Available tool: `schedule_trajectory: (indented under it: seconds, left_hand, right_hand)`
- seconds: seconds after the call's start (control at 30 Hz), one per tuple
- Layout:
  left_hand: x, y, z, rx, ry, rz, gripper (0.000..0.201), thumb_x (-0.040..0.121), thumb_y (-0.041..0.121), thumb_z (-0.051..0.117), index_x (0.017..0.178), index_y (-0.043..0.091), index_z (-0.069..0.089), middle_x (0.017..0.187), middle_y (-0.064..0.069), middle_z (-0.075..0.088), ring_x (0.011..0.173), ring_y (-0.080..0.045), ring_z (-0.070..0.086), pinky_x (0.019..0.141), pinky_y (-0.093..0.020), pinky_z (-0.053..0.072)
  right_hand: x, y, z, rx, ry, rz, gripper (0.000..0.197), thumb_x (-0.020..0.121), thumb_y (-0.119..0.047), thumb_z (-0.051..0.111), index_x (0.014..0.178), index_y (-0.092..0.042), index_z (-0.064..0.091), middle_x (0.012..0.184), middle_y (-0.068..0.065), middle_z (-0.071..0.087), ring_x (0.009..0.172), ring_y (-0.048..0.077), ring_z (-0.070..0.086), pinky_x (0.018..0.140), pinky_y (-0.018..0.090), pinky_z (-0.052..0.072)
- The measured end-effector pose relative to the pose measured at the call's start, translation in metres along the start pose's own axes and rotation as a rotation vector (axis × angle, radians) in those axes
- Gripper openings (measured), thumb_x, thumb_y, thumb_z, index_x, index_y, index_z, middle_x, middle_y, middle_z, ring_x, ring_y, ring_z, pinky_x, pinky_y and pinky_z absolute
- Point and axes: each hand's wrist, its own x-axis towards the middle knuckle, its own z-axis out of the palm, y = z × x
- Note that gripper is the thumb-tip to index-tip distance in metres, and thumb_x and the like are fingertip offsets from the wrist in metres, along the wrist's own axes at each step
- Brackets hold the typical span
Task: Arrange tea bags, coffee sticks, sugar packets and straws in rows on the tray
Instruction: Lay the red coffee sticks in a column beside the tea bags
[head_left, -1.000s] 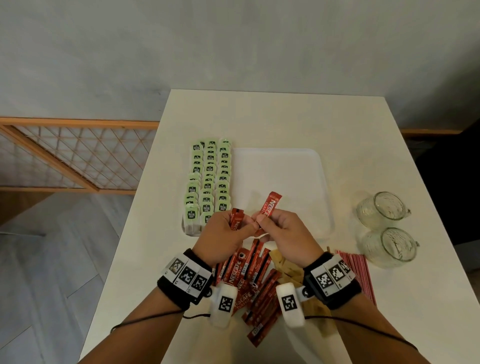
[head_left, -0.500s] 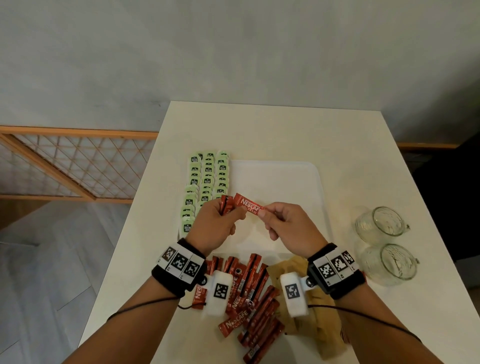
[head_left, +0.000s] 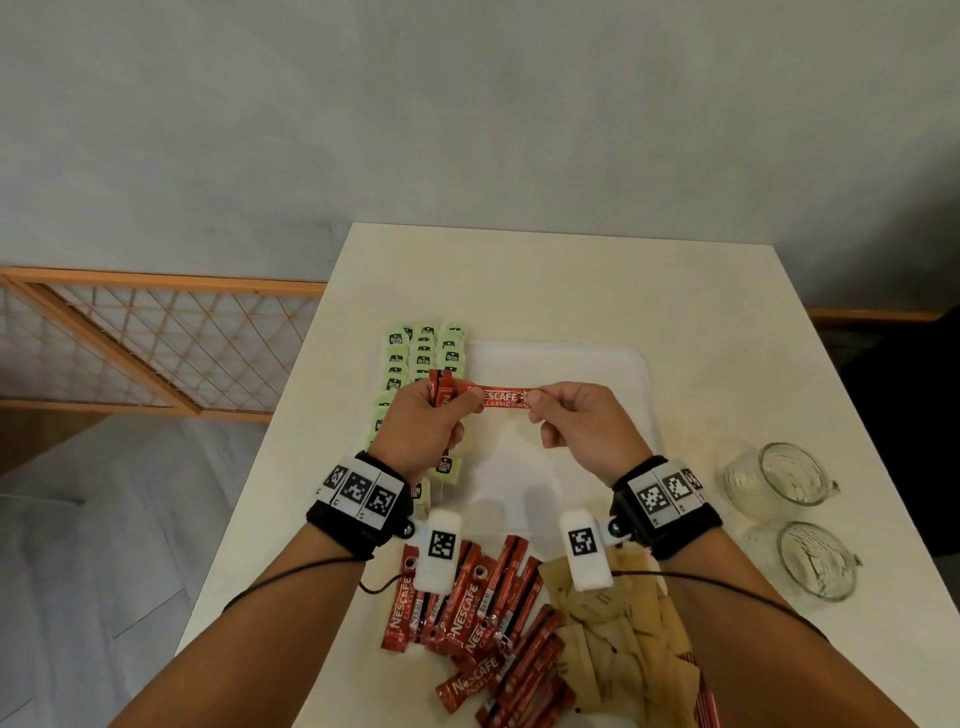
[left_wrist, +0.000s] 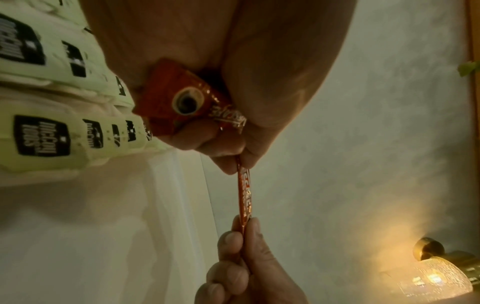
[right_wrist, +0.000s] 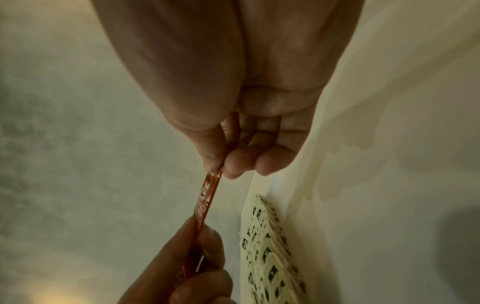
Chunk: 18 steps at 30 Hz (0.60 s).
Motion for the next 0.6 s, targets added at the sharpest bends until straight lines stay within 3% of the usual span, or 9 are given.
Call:
schedule_trajectory:
  seconds: [0.13,0.3,0.47,0.6]
  left_hand:
    - [0.017,0.003,-0.002,0.018,0.030,-0.032,0.024,0.096,0.023,0.065,0.099,-0.001,0.068,0.052,0.006,0.054,0.038,-0.009,0.041,0.036,-0.019,0.027]
    - [0.039,0.008,-0.010,0.017,0.051,-0.114,0.015,0.097,0.031,0.062,0.089,0.019,0.065,0.066,0.006,0.057,0.045,-0.010,0.045,0.043,-0.022,0.030]
    - [0.053,0.007,-0.016,-0.111,0.035,-0.202,0.009,0.097,0.023,0.058,0.095,0.016,0.064,0.073,0.000,0.058,0.051,-0.014,0.048,0.046,-0.025,0.032]
    - [0.056,0.005,-0.018,-0.185,0.020,-0.241,0.025,0.092,0.007,0.045,0.108,0.008,0.064,0.072,-0.004,0.058,0.052,-0.017,0.049,0.040,-0.021,0.034]
  right_hand:
    - [0.025,0.001,-0.001,0.022,0.013,0.025,0.013,0.101,-0.011,0.060,0.100,-0.009,0.073,0.083,0.004,0.071,0.058,0.010,0.055,0.061,0.026,0.054]
    - [0.063,0.004,-0.003,0.022,0.164,0.100,0.015,0.097,-0.018,0.066,0.094,-0.007,0.075,0.084,0.006,0.073,0.056,0.010,0.056,0.062,0.026,0.054]
    - [0.094,0.012,0.002,0.002,0.190,0.215,0.016,0.098,-0.018,0.066,0.094,-0.003,0.072,0.077,0.008,0.069,0.052,0.012,0.054,0.050,0.022,0.052]
    - [0.113,0.014,0.003,-0.049,0.199,0.302,0.015,0.098,-0.018,0.066,0.094,-0.003,0.068,0.070,0.007,0.069,0.044,0.010,0.056,0.042,0.021,0.049]
